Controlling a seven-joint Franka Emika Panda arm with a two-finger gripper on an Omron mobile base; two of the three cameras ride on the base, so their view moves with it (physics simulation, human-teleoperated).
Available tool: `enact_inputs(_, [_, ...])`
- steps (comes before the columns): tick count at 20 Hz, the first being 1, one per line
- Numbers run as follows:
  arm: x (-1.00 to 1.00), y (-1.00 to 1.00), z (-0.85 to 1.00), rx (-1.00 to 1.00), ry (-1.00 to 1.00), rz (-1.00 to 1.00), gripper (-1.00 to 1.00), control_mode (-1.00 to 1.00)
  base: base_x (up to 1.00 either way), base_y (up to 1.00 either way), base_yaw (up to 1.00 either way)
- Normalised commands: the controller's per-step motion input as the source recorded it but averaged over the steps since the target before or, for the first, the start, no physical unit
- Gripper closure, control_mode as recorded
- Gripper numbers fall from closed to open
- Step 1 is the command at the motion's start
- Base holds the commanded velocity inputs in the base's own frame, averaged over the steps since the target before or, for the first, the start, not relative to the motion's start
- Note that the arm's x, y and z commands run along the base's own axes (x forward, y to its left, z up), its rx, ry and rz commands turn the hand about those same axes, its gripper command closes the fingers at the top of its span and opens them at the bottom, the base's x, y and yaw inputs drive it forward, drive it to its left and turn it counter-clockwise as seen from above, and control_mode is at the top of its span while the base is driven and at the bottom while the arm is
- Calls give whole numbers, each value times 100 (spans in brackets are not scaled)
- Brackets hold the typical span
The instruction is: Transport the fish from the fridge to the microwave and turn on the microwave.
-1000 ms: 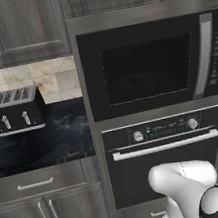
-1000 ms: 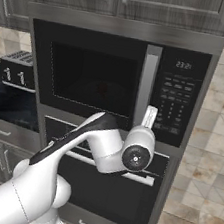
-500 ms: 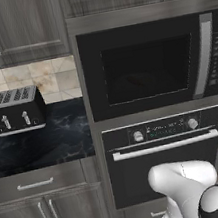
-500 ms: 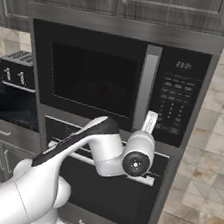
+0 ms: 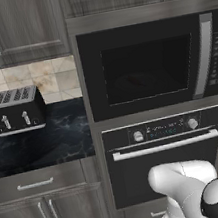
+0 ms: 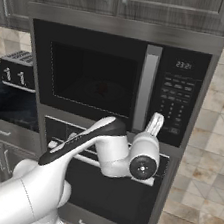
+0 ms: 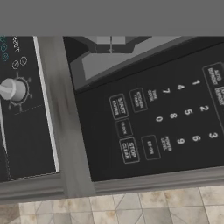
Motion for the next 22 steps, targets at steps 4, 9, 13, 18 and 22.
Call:
enact_inputs(4, [8, -5, 0, 6, -7, 0, 100, -100, 0, 0, 0])
enact_inputs(9, [9, -2, 0, 4, -11, 0, 100, -100, 0, 0, 0])
enact_inputs(13, [8, -1, 0, 2, -8, 0, 100, -100, 0, 0, 0])
enact_inputs(18, [12, 0, 0, 0, -3, 0, 100, -100, 0, 0, 0])
enact_inputs(22, [8, -1, 0, 0, 0, 0, 100, -100, 0, 0, 0])
